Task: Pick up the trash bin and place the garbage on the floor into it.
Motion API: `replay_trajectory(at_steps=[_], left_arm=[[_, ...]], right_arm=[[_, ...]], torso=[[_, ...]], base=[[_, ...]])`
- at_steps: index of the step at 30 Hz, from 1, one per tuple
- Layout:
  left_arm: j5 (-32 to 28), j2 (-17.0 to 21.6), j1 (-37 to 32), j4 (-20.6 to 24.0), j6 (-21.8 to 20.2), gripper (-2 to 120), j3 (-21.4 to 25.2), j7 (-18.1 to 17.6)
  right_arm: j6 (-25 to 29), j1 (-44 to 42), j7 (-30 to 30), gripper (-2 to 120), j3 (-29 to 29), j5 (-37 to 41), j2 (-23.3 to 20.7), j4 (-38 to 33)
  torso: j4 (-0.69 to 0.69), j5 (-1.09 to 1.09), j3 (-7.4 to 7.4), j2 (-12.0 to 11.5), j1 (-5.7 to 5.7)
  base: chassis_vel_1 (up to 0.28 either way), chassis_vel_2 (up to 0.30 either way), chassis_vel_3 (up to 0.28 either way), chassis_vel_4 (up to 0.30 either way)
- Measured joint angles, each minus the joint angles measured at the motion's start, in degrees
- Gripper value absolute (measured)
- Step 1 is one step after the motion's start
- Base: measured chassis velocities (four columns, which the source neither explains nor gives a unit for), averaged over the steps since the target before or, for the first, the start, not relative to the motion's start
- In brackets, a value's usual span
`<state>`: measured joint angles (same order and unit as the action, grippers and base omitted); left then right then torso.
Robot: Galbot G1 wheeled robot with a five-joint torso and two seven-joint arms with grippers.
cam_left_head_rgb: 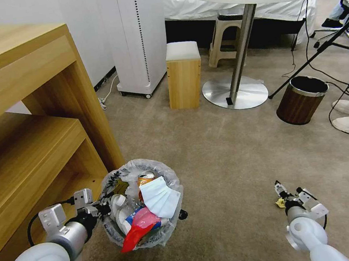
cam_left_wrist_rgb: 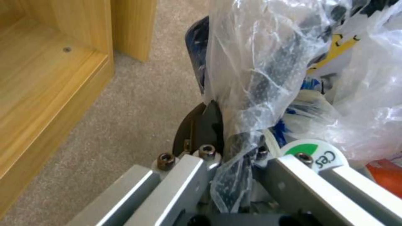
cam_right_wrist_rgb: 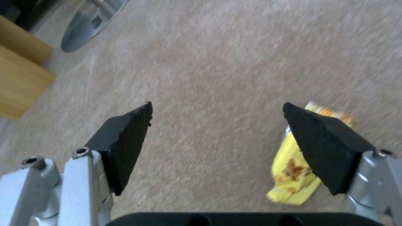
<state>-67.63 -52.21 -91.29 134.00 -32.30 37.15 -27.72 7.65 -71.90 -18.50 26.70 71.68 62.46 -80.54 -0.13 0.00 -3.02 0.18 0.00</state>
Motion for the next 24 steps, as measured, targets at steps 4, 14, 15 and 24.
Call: replay_trajectory(at_steps=[4,14,15,24], left_arm=[[0.1,-0.1,0.0,0.0,0.0,0,0.0,0.1],[0.5,-0.4,0.7,-0.4,0.1,0,-0.3,0.4],[0.5,-0.4,0.7,-0.4,0.1,0,-0.3,0.4],[0.4,-0.1,0.7,-0.6,0.2,0,-0.2,0.5]], right_arm=[[0.0,-1.0,-0.2,81,1.0,0.0,-0.7,-0.7],[0.4,-4.0,-0.9,81,4.2,-0.2,-1.9,-1.6],[0.4,-4.0,-0.9,81,4.2,-0.2,-1.9,-1.6],[0.7,-5.5,-1.7,79,6.2,-1.0,-0.7,-1.8]], torso=[[0.0,0.0,0.0,0.0,0.0],[-0.01,0.0,0.0,0.0,0.0],[-0.01,0.0,0.0,0.0,0.0],[0.0,0.0,0.0,0.0,0.0]], base=[[0.0,0.0,0.0,0.0],[0.0,0.0,0.0,0.0],[0.0,0.0,0.0,0.0],[0.0,0.0,0.0,0.0]])
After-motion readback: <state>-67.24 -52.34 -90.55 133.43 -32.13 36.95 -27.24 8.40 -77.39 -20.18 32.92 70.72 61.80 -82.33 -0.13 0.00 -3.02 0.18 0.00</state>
